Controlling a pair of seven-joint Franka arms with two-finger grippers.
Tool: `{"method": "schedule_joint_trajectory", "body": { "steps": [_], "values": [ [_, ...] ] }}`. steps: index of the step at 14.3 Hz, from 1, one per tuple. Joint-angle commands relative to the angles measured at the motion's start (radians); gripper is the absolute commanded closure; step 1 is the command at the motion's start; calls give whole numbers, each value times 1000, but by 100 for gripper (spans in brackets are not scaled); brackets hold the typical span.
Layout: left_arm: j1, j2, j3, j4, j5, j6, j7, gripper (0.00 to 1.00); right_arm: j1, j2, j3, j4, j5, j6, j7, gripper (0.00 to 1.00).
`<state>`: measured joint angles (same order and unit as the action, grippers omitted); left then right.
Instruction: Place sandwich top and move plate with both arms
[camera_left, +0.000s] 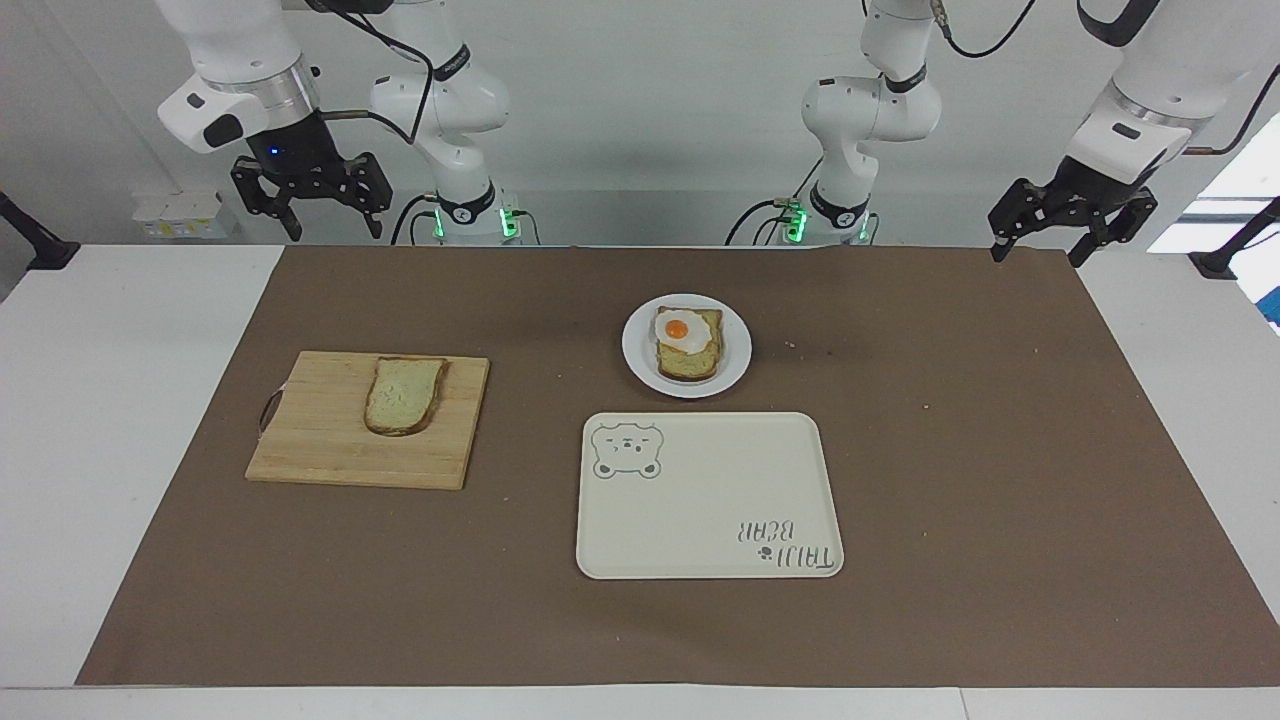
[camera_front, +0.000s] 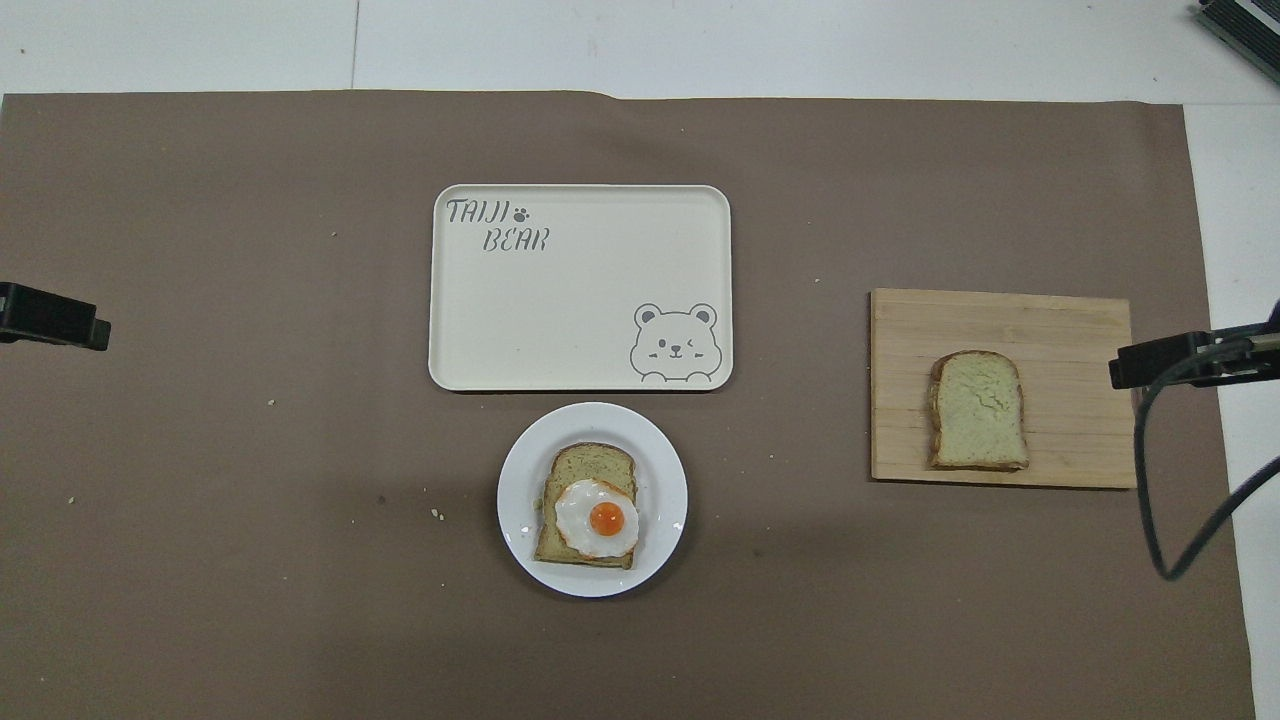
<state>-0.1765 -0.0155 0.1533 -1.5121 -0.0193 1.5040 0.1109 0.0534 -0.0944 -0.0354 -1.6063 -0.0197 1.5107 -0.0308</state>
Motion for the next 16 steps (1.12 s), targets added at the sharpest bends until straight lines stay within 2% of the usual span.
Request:
{"method": "schedule_joint_trajectory", "body": {
  "steps": [1,16],
  "values": [
    [0,-6,2,4,10,-13,10,0,-6,-24,3,-32,9,14,11,0],
    [0,-6,2,4,10,-13,10,0,-6,-25,3,-47,9,26,9,0]
  ]
}}
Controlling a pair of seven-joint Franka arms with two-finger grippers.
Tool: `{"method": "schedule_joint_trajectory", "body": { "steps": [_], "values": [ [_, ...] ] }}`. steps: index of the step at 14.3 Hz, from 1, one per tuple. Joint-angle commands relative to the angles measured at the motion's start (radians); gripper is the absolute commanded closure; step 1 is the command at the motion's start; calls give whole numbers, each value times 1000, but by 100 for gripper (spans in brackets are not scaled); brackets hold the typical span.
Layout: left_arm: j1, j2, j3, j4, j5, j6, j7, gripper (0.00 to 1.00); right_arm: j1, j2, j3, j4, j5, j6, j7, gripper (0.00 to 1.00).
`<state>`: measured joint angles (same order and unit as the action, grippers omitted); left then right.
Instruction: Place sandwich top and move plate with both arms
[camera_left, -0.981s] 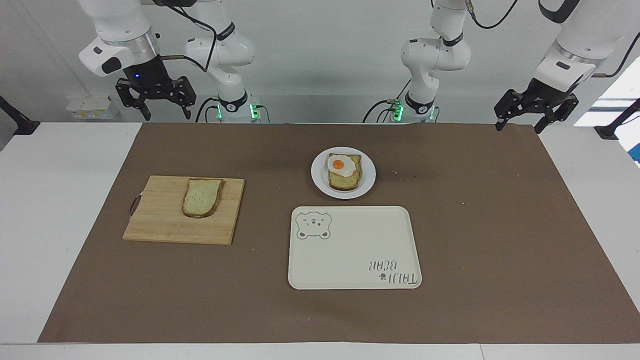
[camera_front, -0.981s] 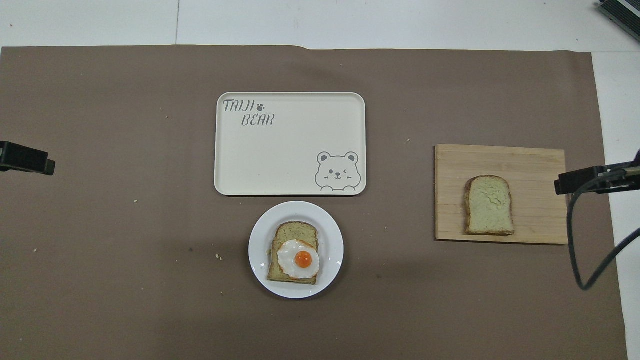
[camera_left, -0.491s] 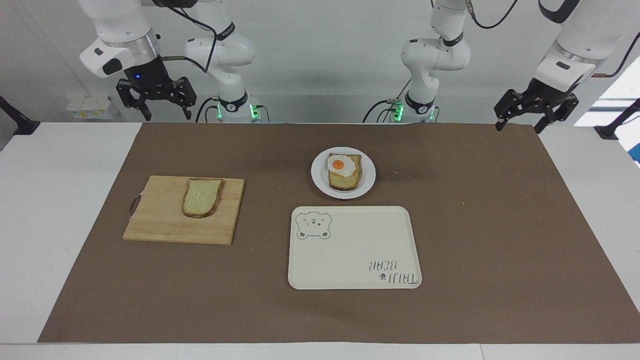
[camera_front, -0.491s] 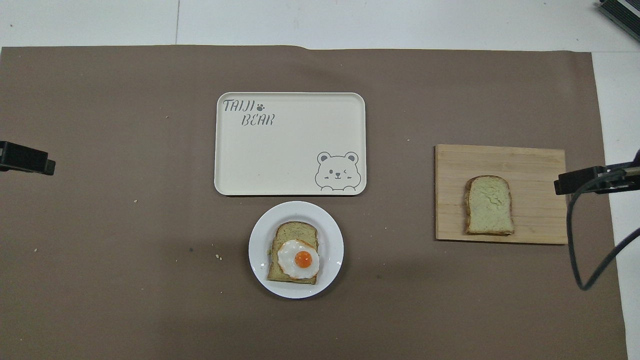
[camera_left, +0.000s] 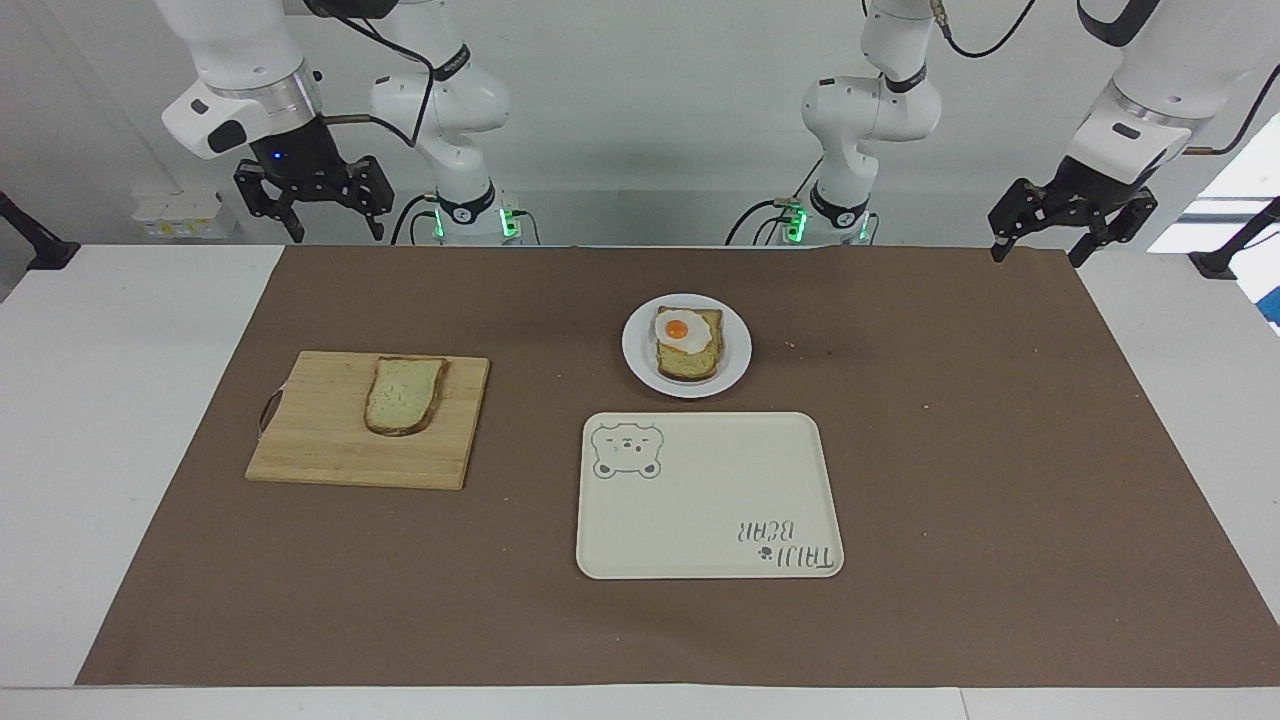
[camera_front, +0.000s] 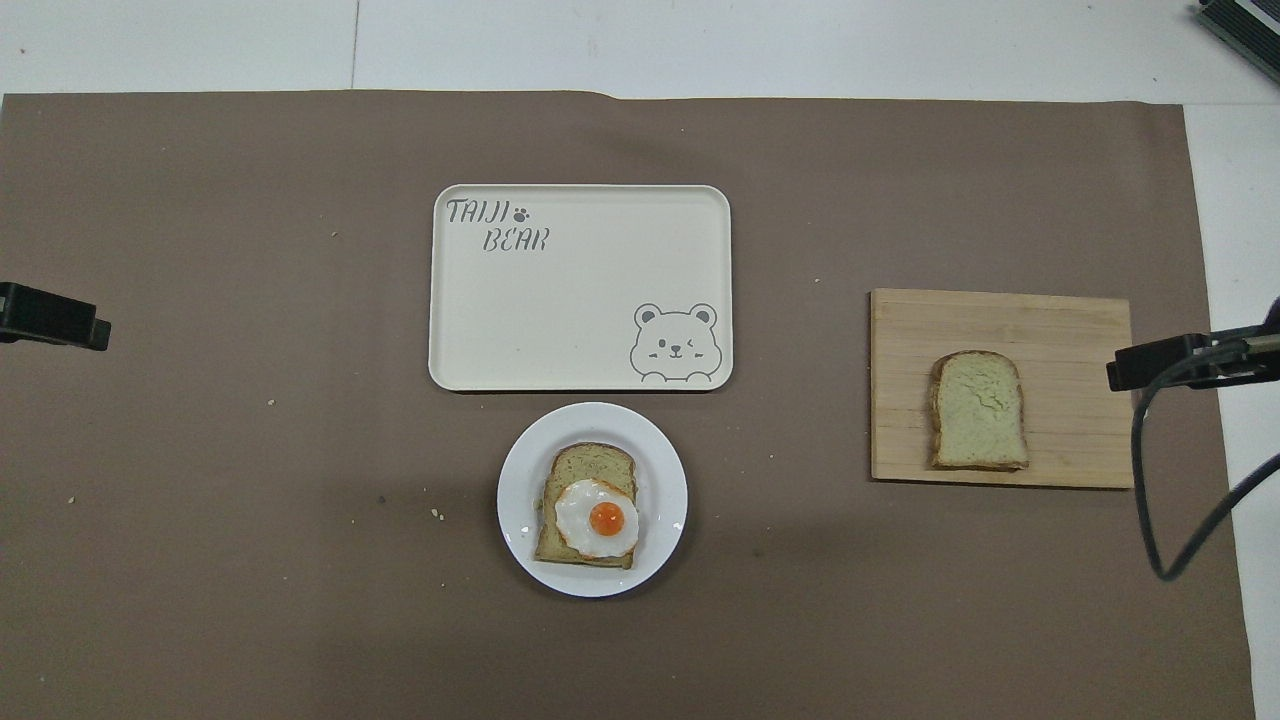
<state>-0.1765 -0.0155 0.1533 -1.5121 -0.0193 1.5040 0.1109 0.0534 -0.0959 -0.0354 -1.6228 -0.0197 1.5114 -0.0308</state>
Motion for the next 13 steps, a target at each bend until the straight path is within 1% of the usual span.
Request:
{"method": "schedule_joint_trajectory", "body": {
  "steps": [1,13],
  "values": [
    [0,-6,2,4,10,-13,10,0,-6,-22,3,-32,9,26,11,0],
    [0,-6,2,3,10,-13,10,0,-6,-31,3,-57,9,43,12,0]
  ]
}}
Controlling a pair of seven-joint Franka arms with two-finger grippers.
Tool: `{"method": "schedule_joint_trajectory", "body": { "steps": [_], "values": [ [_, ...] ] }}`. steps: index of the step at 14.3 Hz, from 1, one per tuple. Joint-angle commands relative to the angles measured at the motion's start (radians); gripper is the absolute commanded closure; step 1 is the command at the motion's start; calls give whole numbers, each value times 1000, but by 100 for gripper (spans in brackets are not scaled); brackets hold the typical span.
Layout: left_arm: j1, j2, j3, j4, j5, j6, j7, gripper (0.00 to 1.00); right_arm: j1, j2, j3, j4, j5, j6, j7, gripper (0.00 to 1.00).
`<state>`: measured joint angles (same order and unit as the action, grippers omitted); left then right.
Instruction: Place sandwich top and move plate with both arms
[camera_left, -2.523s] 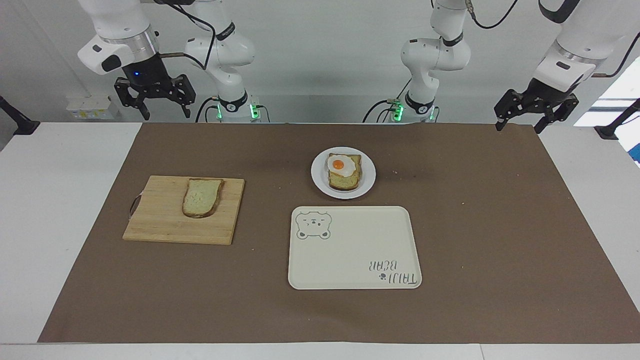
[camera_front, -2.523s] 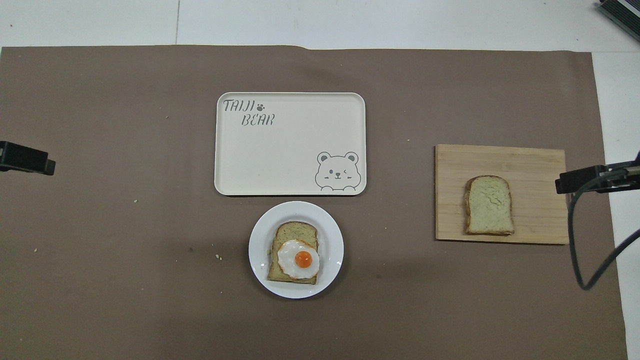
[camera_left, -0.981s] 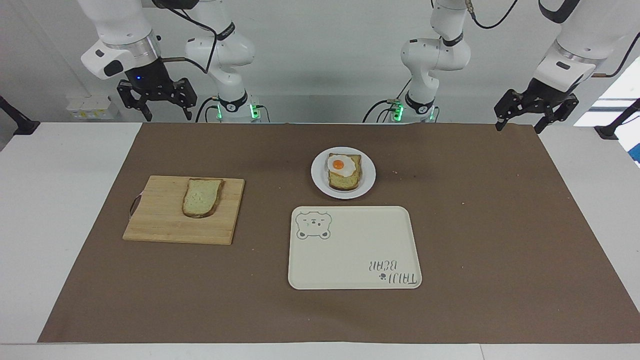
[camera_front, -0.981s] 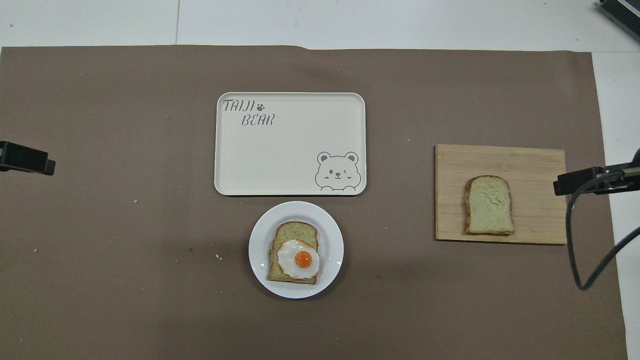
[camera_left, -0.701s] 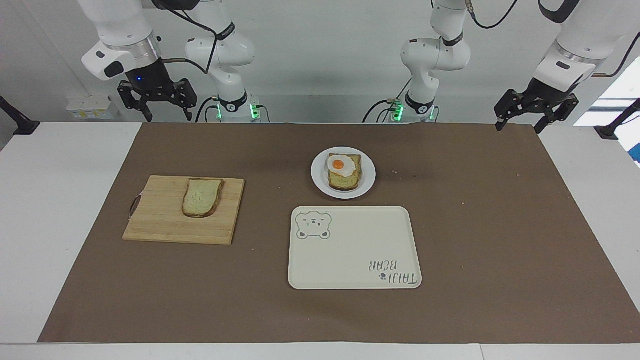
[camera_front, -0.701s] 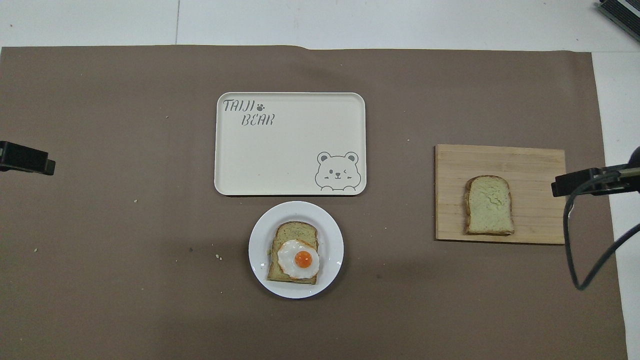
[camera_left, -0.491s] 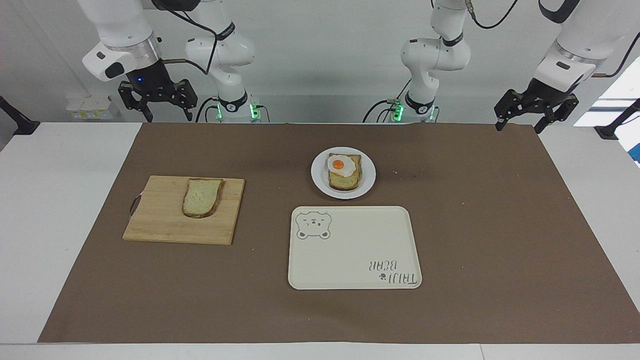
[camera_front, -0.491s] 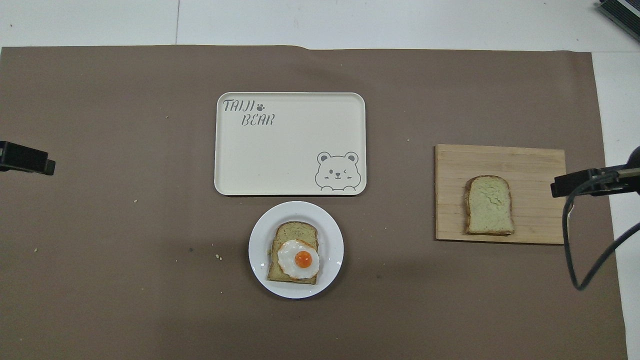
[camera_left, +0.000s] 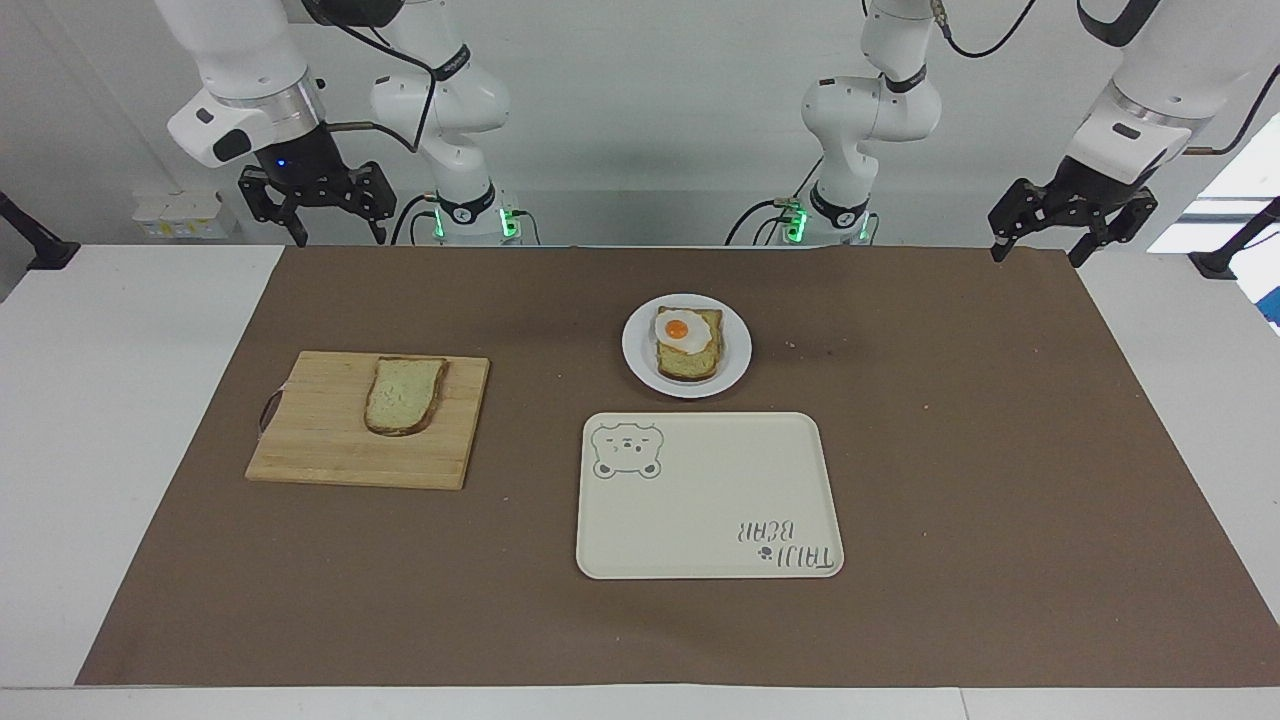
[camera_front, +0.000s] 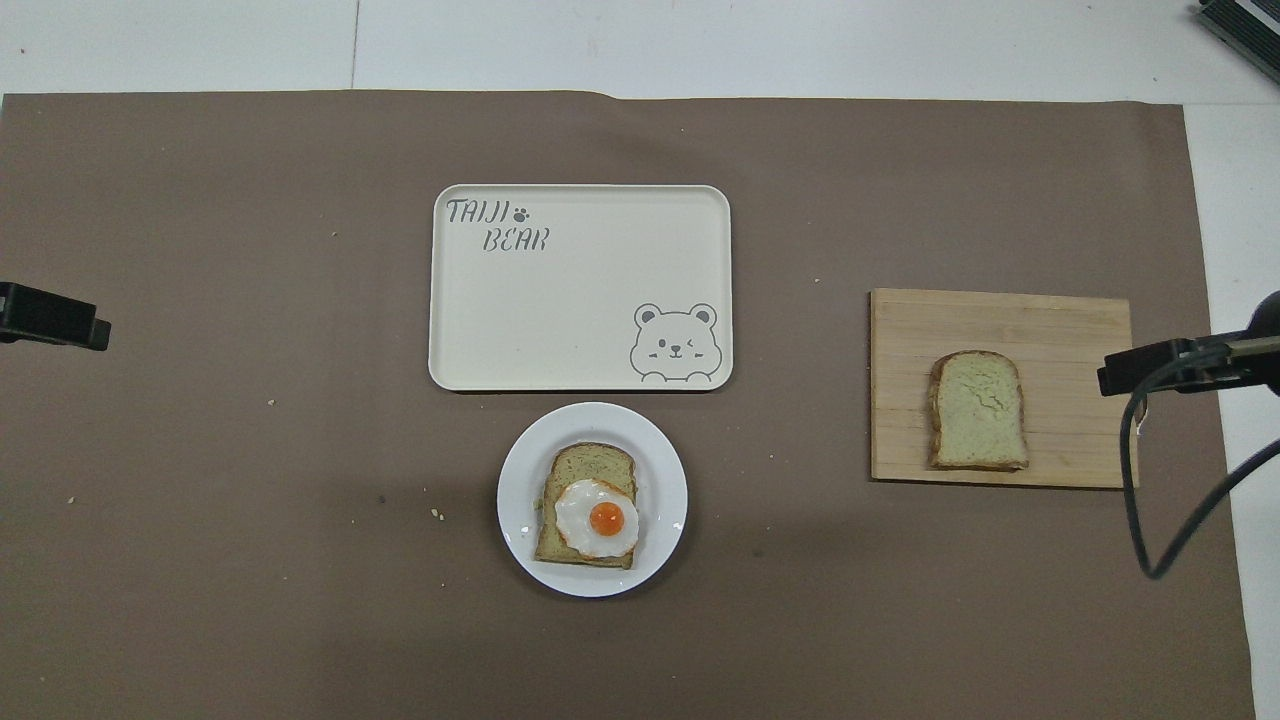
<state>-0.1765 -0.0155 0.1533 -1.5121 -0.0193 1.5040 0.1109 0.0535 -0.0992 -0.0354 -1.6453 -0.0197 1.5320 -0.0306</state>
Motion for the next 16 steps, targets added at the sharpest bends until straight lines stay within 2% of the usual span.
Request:
{"method": "schedule_joint_trajectory", "body": {
  "steps": [1,9,14,16],
  "values": [
    [0,-6,2,4,10,-13,10,0,-6,-28,3,-34,9,22,12,0],
    [0,-6,2,4,10,-13,10,0,-6,-30,3,-42,10,22,14,0],
    [0,-6,2,4,9,-13,10,0,-7,-31,3,-74,10,30,14,0],
    [0,-6,2,4,10,-13,10,0,-17,-30,3,-114,10,68,6,0]
  ]
}}
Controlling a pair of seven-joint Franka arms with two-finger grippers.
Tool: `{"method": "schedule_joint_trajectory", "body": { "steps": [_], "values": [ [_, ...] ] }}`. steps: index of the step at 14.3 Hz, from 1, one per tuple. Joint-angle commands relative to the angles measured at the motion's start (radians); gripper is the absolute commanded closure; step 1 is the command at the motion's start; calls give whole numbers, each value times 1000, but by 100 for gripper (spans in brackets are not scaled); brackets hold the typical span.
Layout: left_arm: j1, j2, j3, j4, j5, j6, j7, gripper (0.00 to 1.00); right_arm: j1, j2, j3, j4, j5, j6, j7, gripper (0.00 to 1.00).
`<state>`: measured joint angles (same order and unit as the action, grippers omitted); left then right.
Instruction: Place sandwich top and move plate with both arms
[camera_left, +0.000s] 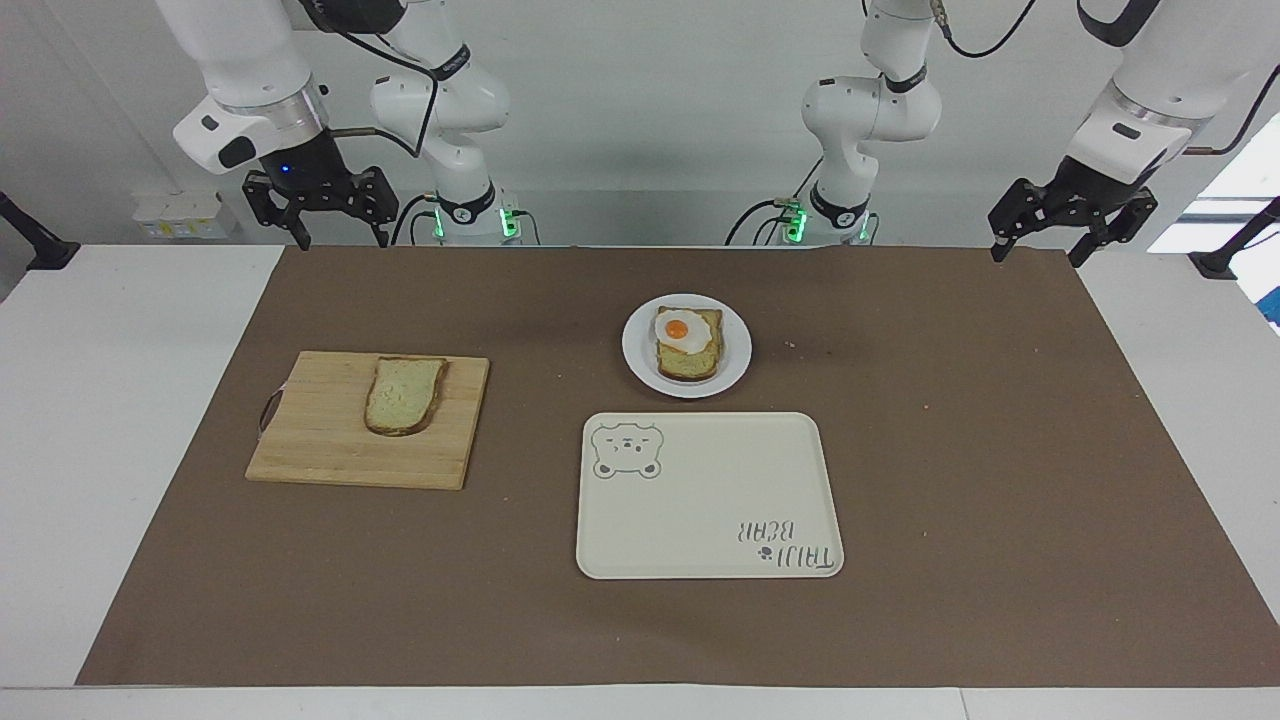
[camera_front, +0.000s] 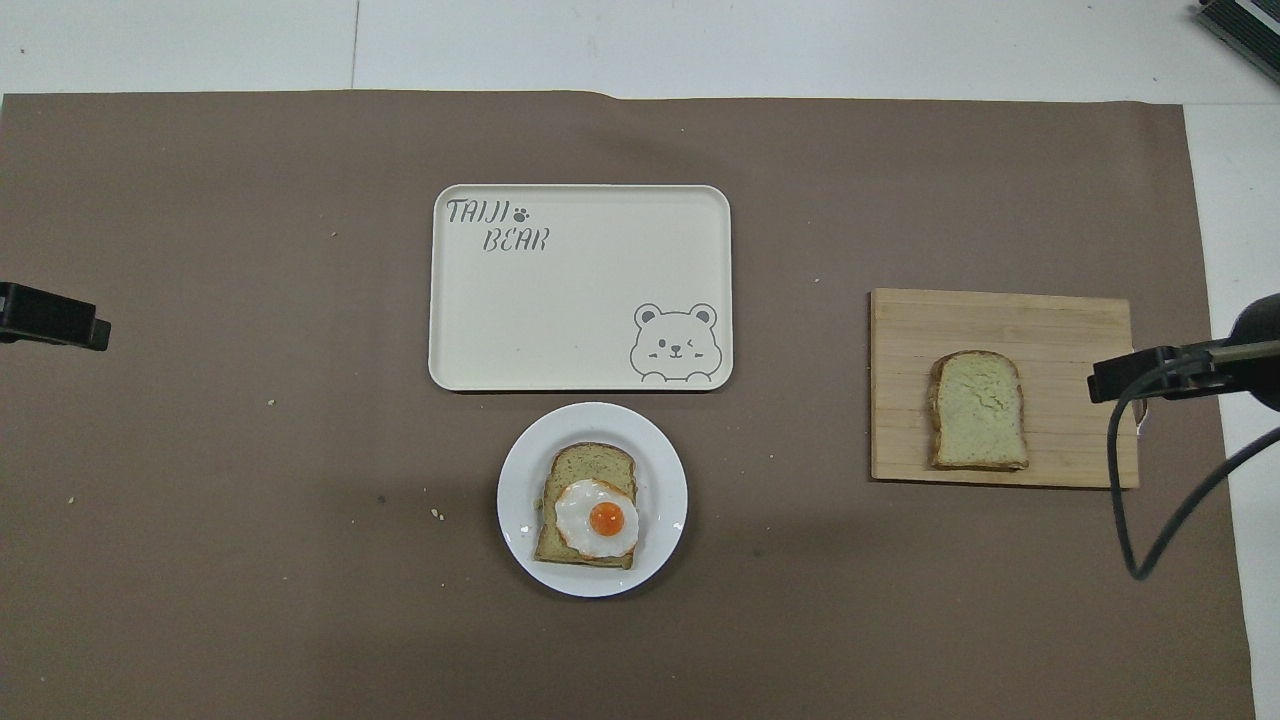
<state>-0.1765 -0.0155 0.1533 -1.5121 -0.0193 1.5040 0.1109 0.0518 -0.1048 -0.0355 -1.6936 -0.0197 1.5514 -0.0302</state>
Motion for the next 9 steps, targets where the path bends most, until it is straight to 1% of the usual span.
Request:
{"method": "schedule_joint_trajectory", "body": {
  "steps": [1,3,5,7,9],
  "values": [
    [0,-6,2,4,9,-13,10,0,-15,-24,3,-101,10,79,4,0],
    [0,-6,2,4,9,-13,10,0,-15,-20,3,-149,15,140,6,0],
    [0,-6,2,4,10,-13,10,0,-15,-4,3,-173,17,163,6,0],
    [0,-6,2,4,10,-13,10,0,-15,8,3,-221,18,229,6,0],
    [0,-6,2,4,9,-13,10,0,-15,51,3,-251,20,295,6,0]
  ]
}}
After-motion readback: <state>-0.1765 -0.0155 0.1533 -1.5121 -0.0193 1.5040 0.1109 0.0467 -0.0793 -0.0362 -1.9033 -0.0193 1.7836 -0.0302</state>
